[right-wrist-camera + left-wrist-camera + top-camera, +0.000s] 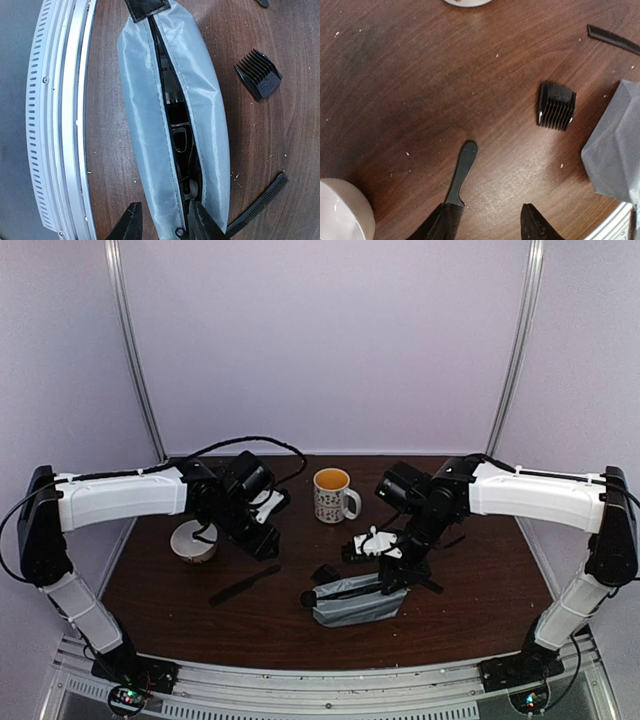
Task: Sort the hair-cutting tools
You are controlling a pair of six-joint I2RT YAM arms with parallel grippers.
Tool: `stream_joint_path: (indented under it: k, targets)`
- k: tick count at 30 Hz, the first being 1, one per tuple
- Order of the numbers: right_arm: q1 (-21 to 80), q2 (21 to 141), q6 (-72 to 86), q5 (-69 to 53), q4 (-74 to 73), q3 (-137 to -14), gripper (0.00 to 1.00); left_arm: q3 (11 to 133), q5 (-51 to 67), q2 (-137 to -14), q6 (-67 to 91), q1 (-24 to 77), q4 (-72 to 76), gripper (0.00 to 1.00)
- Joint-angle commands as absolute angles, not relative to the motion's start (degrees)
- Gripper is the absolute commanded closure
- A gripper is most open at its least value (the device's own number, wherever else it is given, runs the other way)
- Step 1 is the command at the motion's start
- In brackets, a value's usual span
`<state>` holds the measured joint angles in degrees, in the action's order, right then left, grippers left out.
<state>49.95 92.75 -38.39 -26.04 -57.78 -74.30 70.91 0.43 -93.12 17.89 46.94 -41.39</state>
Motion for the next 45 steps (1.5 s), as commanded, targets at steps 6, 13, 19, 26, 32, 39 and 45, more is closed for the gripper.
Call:
stream_joint_path:
  k: [6,13,19,26,32,39,45]
  targets:
    - [47.78,88.9,-39.0,-25.95,-57.66,-73.51,0.67,69.01,-1.63,-100.13,13.12,45.7,-45.36,0.48]
    - [47.81,88.03,-39.48,-27.62,-58.93,-74.19,0.66,67.97,-0.08,-103.12,13.32,43.86,-44.06,0.47]
    - [47.99,88.43,-39.02,-26.98,-59.55,-75.45,0.65,65.01,2.35,-103.18,14.01,41.66,-42.61,0.48]
    - [48.58,89.61,-38.94,-27.07,-60.55,-77.35,0.65,62.0,4.57,-103.1,15.43,41.04,-41.31,0.48]
    - [50.06,90.94,-38.76,-26.8,-61.08,-78.84,0.66,57.08,7.48,-101.64,15.98,41.05,-37.4,0.64]
    - [54.16,91.84,-39.2,-25.52,-59.31,-77.82,0.66,48.86,10.36,-97.05,17.71,46.82,-28.19,0.72]
    - [57.9,94.56,-36.86,-24.98,-56.24,-80.09,0.66,46.96,12.31,-97.43,17.67,56.38,-23.58,0.74]
